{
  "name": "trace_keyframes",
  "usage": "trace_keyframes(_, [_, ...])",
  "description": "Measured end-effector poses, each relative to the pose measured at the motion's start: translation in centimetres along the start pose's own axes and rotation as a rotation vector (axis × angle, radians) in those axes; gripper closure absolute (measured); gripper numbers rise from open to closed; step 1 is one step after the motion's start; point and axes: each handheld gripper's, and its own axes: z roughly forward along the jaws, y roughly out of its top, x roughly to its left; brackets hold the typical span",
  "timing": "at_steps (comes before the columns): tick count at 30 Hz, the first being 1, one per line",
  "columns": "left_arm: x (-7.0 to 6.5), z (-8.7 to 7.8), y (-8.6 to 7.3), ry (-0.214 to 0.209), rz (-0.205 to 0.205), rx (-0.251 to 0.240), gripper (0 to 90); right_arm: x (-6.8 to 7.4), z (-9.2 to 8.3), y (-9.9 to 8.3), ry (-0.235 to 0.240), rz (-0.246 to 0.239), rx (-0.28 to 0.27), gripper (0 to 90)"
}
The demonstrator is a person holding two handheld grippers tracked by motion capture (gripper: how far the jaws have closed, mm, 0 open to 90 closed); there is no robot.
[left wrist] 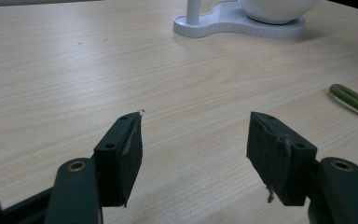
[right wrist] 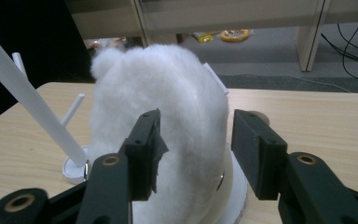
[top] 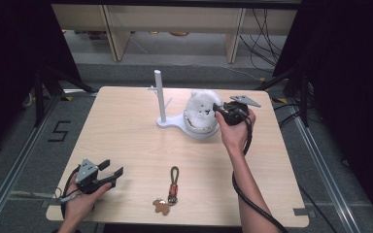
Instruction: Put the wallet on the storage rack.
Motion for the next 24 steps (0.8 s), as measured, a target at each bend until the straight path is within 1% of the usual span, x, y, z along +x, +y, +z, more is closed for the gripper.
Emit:
trace_keyframes(1, [0.0,0.0,0.0,0.001,0.002,0.004,35.1,-0.1,-0.4,0.2,-0.009,-0.002,0.01,51.7])
trace_keyframes(2, [0.0,0.0,0.1,0.003,0.003,0.003,35.0,0.0,-0.8,0.2,-0.01,0.021,0.023,51.6])
trace_keyframes(3, [0.0,0.0,0.1,0.002,0.002,-0.003,35.0,0.0,-0.8,0.2,-0.01,0.021,0.023,51.6])
trace_keyframes(4, [0.0,-0.1,0.2,0.0,0.0,-0.007,34.8,-0.2,-1.2,0.2,-0.005,0.016,0.028,51.6])
trace_keyframes(5, [-0.1,-0.1,0.3,0.006,0.0,-0.004,34.8,-0.2,-1.2,0.2,-0.005,0.016,0.028,51.6])
trace_keyframes(7, [-0.1,-0.1,0.4,0.004,0.001,-0.01,34.5,-0.7,-1.5,0.1,0.005,-0.009,0.044,51.5])
trace_keyframes(8, [-0.1,-0.2,0.4,0.007,0.001,-0.008,34.4,-0.6,-1.7,0.0,0.002,0.0,0.056,50.9])
trace_keyframes(9, [-0.1,-0.2,0.5,0.003,-0.002,-0.014,34.2,-0.5,-2.0,-0.2,-0.002,0.025,0.071,50.6])
trace_keyframes(10, [-0.2,-0.2,0.6,0.006,-0.001,-0.011,34.0,-0.9,-2.1,-0.2,0.005,-0.01,0.07,50.0])
trace_keyframes(11, [-0.3,-0.2,0.6,0.004,-0.001,-0.013,33.9,-0.8,-2.3,-0.4,-0.003,0.008,0.092,49.5])
trace_keyframes(12, [-0.4,-0.2,0.7,0.002,-0.006,-0.009,33.6,-1.2,-2.8,-0.6,0.006,-0.001,0.114,48.1])
trace_keyframes(13, [-0.4,-0.2,0.7,0.002,-0.006,-0.009,33.4,-1.2,-2.8,-0.6,0.006,-0.001,0.114,48.1])
trace_keyframes(15, [-0.6,-0.2,0.8,-0.006,-0.004,-0.004,33.3,-1.2,-3.2,-0.9,0.017,0.005,0.146,47.6])
trace_keyframes(16, [-0.7,-0.1,0.9,-0.012,-0.004,-0.006,33.2,-1.3,-3.4,-1.1,0.025,0.006,0.15,47.6])
trace_keyframes(18, [-1.0,-0.1,1.1,-0.023,-0.002,-0.001,33.0,-1.3,-3.8,-1.4,0.018,0.006,0.171,47.7])
trace_keyframes(19, [-1.1,-0.1,1.1,-0.03,0.003,-0.001,32.9,-1.2,-4.3,-1.8,0.009,0.047,0.197,48.0])
trace_keyframes(20, [-1.2,-0.1,1.3,-0.035,0.006,0.005,32.9,-1.2,-4.3,-1.8,0.009,0.047,0.197,48.0])
trace_keyframes(21, [-1.6,-0.1,1.5,-0.041,0.004,0.024,33.0,-1.7,-4.4,-2.2,0.014,0.008,0.211,48.6])
trace_keyframes(22, [-1.8,0.0,1.6,-0.057,0.002,0.024,33.0,-1.7,-4.5,-2.5,0.011,0.026,0.218,48.9])
trace_keyframes(23, [-1.8,0.0,1.6,-0.057,0.002,0.024,33.2,-1.7,-4.5,-2.5,0.011,0.026,0.218,48.9])
trace_keyframes(24, [-2.2,0.1,1.9,-0.076,-0.006,0.039,33.7,-2.0,-4.7,-3.1,0.003,0.007,0.237,49.1])
